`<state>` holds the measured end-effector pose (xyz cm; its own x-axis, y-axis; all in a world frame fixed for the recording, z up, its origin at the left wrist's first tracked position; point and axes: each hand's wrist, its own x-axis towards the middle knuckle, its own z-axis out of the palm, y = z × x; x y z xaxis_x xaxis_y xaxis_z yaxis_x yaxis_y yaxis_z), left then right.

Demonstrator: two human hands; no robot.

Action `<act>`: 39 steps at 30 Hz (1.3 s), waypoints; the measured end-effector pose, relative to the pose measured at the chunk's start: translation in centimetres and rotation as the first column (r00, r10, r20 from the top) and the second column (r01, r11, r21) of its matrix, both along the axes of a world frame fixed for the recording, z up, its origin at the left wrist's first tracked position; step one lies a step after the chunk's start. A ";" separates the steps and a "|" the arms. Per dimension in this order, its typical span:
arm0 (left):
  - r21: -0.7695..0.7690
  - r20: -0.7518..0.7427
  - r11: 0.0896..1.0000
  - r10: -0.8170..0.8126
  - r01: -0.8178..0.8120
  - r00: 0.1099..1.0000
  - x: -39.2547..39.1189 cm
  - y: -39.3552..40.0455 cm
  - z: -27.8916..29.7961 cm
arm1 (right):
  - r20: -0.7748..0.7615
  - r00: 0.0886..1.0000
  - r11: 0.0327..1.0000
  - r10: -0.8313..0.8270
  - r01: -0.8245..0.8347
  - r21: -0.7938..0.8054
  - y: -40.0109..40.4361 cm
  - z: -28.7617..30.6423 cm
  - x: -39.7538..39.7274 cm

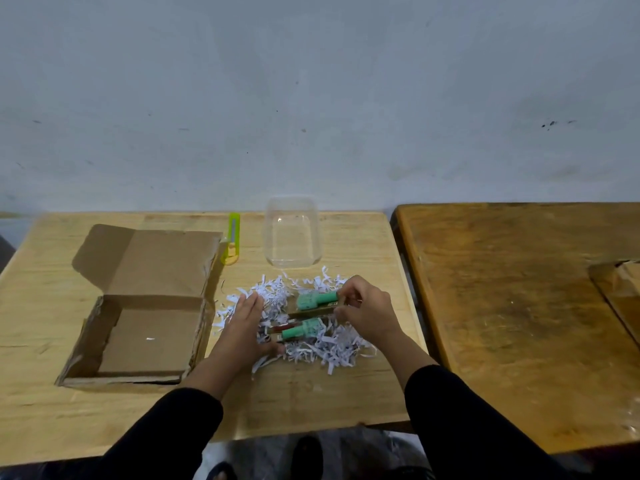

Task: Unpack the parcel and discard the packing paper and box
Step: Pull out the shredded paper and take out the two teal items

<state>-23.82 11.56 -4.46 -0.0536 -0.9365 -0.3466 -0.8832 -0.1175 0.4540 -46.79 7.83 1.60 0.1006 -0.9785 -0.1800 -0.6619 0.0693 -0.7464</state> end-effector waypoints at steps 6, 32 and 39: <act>-0.017 -0.004 1.000 0.018 -0.018 1.000 -0.1 -0.2 -0.5 | 0.369 0.880 0.954 -0.299 0.272 0.126 -1.7 0.3 -0.8; -0.039 -0.046 0.998 0.048 -0.050 0.998 0.2 0.6 -1.7 | 0.002 0.925 0.906 -0.380 0.373 -0.203 -5.9 -4.1 -0.5; -0.065 -0.046 0.996 0.051 -0.054 0.998 0.1 0.6 -1.8 | 0.039 0.996 0.995 0.075 -0.072 -0.066 -1.0 -3.7 1.5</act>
<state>-23.71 12.13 -6.27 -0.0181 -0.9591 -0.2823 -0.8556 -0.1312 0.5008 -45.26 6.81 -2.05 0.1784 -0.9777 -0.1108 -0.6321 -0.0276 -0.7744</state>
